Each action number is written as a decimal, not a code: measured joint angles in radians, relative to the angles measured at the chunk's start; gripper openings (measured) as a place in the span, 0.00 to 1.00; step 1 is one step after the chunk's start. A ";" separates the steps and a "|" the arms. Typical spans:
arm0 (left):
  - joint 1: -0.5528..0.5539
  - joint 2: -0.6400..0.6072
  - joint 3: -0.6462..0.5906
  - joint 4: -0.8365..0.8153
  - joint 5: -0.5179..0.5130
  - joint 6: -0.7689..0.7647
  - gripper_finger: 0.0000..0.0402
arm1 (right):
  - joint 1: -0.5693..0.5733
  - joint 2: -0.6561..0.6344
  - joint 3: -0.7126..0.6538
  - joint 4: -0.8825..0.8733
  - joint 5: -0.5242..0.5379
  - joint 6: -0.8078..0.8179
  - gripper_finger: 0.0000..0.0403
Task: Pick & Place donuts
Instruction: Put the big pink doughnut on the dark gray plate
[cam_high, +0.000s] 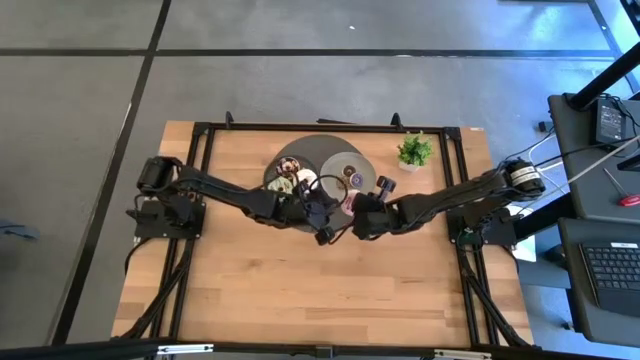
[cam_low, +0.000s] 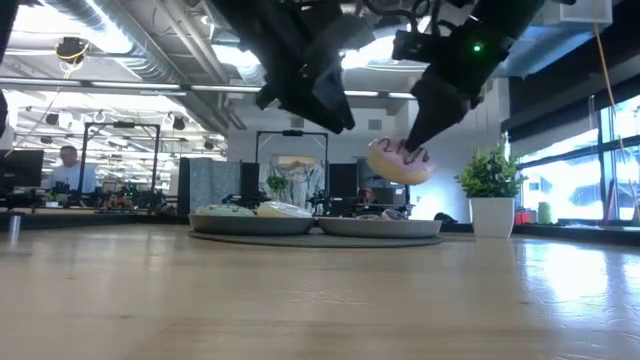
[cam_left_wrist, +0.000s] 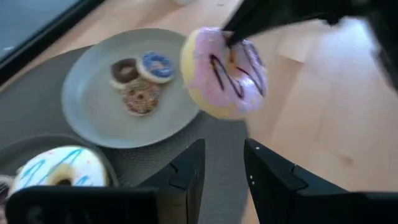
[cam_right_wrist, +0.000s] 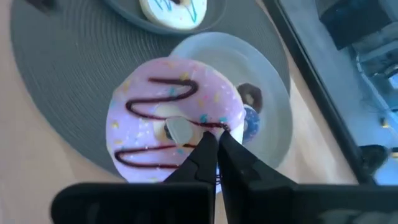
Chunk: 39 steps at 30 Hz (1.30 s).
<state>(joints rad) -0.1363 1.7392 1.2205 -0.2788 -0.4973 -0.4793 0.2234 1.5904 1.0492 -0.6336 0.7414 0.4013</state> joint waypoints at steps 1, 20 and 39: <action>-0.004 0.005 0.000 -0.002 -0.027 -0.014 0.27 | 0.000 0.001 0.000 0.015 -0.001 0.006 0.02; 0.003 0.054 0.000 0.118 -0.165 -0.084 0.27 | 0.004 0.001 0.000 0.179 -0.011 -0.078 0.02; 0.029 0.054 0.000 0.115 -0.094 -0.054 0.05 | 0.004 0.001 0.000 0.197 -0.036 -0.097 0.02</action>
<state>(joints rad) -0.1070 1.7927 1.2201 -0.1636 -0.5911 -0.5331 0.2272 1.5913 1.0492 -0.4366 0.7055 0.3046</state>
